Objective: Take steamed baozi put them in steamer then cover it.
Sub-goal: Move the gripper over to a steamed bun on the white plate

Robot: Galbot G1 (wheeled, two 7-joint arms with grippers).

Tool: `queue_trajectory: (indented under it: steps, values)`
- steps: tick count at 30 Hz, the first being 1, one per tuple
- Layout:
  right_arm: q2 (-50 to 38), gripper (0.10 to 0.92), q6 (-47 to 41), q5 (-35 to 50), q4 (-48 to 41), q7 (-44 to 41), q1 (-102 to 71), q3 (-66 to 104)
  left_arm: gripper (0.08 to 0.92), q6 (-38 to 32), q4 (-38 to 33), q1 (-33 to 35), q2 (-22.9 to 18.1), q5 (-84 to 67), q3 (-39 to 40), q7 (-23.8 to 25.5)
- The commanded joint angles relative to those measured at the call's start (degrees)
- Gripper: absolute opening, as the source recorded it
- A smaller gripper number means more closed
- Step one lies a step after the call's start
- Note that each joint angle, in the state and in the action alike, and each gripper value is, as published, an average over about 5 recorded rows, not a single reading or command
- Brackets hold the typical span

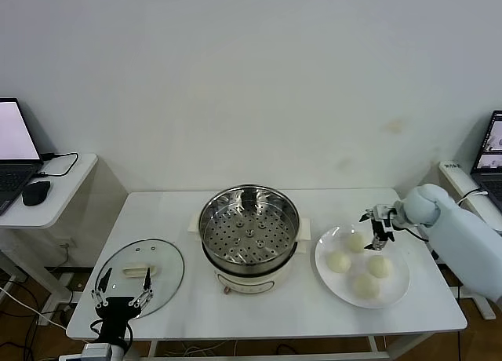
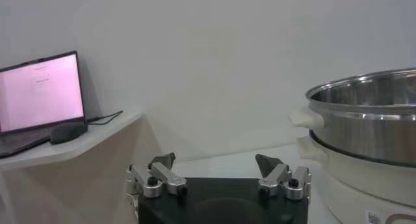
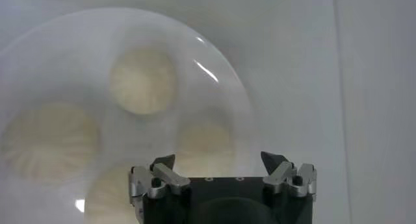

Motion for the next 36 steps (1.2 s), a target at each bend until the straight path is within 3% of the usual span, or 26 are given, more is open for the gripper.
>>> queue_trajectory:
  steps: [1,7,25,36]
  values:
    - [2.0,0.823,-0.7,-1.2,-2.8,-1.0,1.9,-3.2,0.823,0.0,0.3,-0.1,0.0,0.0,-0.1,0.0]
    - [1.7,0.82,-1.0,-1.3,-2.6,-0.4,0.6,-3.0,0.823,0.1,0.2,-0.2,0.1,-0.1,-0.2,0.0]
    - [4.2,0.698,-1.1,-4.4,-5.2,1.8,0.0,-1.7,0.823,-0.1,0.8,-0.8,0.2,0.0,-0.3,-0.1]
    - [3.0,0.547,-1.7,-4.1,-3.5,1.9,-0.6,-1.5,0.823,-0.3,1.0,-0.9,0.1,0.1,-0.3,-0.1]
